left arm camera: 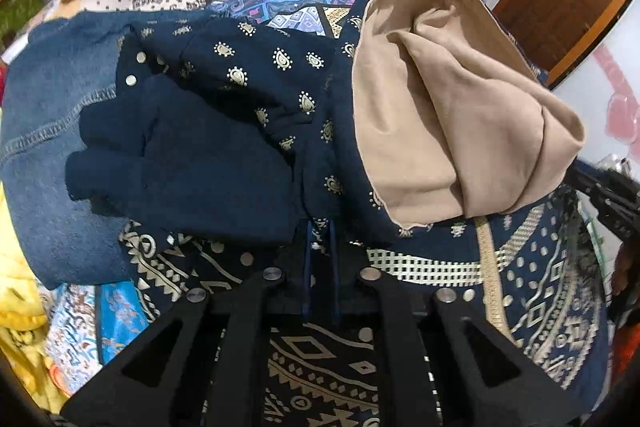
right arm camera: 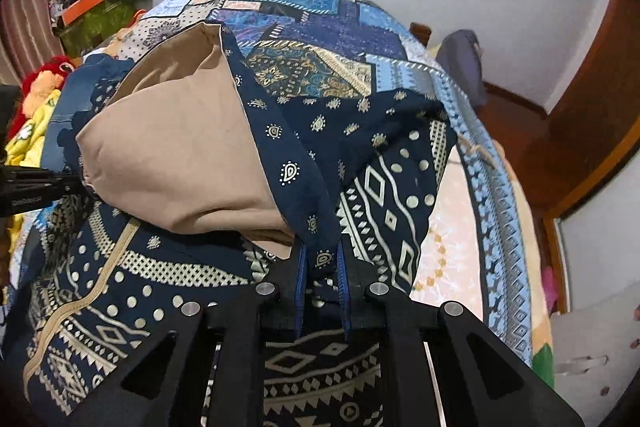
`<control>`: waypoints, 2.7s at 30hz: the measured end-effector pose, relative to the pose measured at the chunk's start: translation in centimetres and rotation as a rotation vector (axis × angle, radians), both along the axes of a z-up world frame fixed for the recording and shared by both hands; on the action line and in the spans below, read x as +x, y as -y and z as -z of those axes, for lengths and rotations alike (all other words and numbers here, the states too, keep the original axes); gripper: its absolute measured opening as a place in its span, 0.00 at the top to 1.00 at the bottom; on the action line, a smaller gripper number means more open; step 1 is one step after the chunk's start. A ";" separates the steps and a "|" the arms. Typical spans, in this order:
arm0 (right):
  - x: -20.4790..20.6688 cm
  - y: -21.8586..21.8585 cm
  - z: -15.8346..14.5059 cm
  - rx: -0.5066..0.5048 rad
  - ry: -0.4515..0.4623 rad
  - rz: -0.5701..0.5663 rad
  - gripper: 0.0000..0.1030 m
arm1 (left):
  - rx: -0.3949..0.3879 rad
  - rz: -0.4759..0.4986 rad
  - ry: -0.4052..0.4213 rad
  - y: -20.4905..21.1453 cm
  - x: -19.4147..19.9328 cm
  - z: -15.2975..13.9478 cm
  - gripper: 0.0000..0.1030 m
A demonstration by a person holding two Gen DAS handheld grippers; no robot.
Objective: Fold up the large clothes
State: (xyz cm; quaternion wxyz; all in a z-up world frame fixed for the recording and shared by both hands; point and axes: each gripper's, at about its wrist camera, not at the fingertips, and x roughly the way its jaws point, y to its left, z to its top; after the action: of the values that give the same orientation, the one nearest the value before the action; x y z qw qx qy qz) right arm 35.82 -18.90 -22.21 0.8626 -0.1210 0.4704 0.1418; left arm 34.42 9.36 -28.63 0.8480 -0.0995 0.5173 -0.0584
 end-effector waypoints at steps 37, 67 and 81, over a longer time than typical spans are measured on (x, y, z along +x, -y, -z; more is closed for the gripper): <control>12.1 -9.6 -0.5 0.181 -0.067 -0.119 0.57 | 0.081 0.081 0.143 2.2 13.6 -4.3 0.72; -9.2 -2.2 -8.6 0.348 -0.013 -0.143 0.91 | 0.060 0.326 0.248 8.3 -9.1 -12.4 0.88; -14.4 -1.3 -2.3 0.130 -0.155 -0.156 0.90 | 0.138 0.294 0.113 8.5 -13.7 -4.3 0.46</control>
State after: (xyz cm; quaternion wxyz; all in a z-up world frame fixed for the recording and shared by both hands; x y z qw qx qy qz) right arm 21.41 -17.55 -19.93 0.8159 -0.0898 0.5147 0.2476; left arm 20.73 0.88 -24.30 0.8628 0.0393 0.4806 -0.1516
